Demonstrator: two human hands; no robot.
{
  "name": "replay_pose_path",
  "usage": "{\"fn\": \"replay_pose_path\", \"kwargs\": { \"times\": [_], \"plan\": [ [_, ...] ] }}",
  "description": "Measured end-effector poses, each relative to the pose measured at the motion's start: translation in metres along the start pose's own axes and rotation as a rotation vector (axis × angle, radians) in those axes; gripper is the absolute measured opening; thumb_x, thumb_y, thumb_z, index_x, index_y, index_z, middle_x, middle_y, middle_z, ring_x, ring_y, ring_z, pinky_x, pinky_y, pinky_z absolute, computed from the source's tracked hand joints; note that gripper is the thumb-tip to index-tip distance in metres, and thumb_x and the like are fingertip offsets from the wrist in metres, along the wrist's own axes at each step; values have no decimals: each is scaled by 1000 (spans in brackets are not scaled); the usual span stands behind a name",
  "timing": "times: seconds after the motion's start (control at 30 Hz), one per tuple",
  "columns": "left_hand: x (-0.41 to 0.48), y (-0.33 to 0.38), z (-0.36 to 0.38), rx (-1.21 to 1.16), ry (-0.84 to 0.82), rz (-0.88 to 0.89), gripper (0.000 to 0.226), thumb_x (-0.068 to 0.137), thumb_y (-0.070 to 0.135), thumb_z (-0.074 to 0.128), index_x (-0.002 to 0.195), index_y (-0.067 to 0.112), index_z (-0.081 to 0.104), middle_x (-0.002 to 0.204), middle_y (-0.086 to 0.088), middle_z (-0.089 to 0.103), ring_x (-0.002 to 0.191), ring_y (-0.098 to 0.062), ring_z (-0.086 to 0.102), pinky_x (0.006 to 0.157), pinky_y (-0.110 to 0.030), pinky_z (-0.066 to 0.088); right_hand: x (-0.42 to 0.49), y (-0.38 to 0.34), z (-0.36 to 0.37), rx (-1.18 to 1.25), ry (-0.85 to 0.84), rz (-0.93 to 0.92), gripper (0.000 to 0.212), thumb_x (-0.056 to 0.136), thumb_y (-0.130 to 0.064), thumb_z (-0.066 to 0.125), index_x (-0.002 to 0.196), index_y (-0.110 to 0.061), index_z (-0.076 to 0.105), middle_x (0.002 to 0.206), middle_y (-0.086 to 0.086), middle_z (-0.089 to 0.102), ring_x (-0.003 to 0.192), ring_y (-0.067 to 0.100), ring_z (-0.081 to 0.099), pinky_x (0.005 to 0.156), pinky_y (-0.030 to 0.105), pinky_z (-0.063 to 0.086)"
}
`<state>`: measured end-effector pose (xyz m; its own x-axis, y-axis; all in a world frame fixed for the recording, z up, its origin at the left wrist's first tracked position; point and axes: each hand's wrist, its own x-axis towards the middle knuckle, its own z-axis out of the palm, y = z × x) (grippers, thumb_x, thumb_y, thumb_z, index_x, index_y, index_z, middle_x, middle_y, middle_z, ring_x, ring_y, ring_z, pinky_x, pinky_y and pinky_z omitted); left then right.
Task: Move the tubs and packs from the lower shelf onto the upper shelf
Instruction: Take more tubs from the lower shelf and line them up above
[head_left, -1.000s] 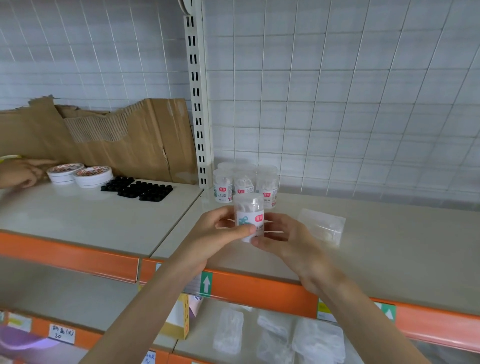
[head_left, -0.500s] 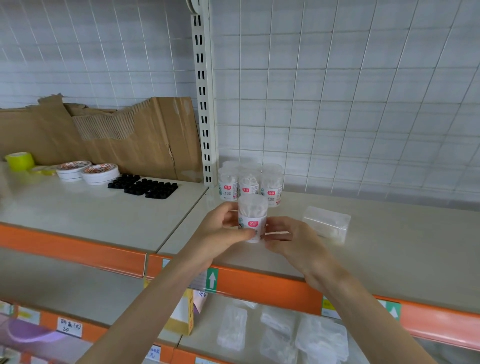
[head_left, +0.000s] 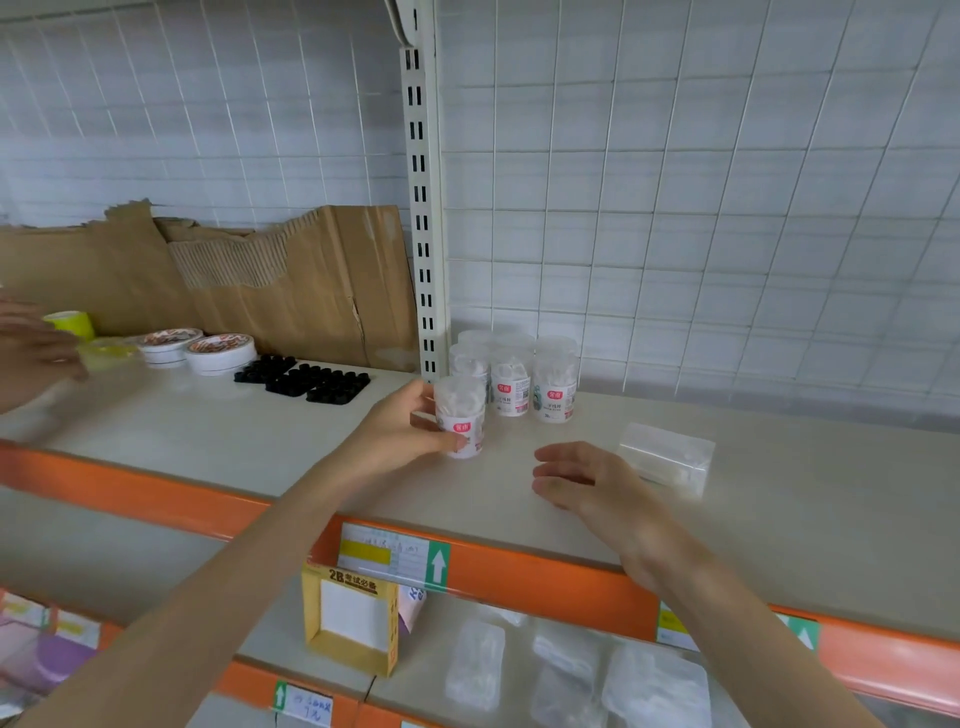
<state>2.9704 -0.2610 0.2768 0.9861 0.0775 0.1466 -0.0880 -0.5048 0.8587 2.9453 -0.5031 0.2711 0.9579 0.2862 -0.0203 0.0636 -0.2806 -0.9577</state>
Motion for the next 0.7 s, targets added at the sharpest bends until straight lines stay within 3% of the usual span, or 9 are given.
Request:
{"fn": "replay_pose_path", "kwargs": {
  "times": [0.1, 0.3, 0.7],
  "plan": [
    [16, -7, -3, 30, 1, 26, 73, 49, 48, 84, 114, 28, 58, 113, 7, 70, 102, -12, 67, 97, -42, 52, -1, -1, 0, 5, -3, 1, 22, 90, -16, 67, 108, -28, 64, 105, -8, 69, 102, 8, 62, 97, 27, 47],
    [34, -19, -1, 16, 11, 30, 54, 77, 20, 83, 124, 20, 56, 119, 2, 66, 106, -11, 64, 96, -31, 51, -1, -2, 1, 1, -3, -2, 21, 90, -16, 66, 109, -26, 65, 105, -8, 69, 103, 8, 62, 100, 30, 47],
    [43, -33, 5, -53, 33, -14, 48, 83, 21, 78, 127, 16, 59, 119, 4, 67, 109, -10, 63, 104, -36, 47, -2, 0, 1, -3, -5, -12, 16, 91, -16, 66, 104, -25, 70, 102, -7, 70, 99, 6, 62, 96, 24, 47]
  ]
}}
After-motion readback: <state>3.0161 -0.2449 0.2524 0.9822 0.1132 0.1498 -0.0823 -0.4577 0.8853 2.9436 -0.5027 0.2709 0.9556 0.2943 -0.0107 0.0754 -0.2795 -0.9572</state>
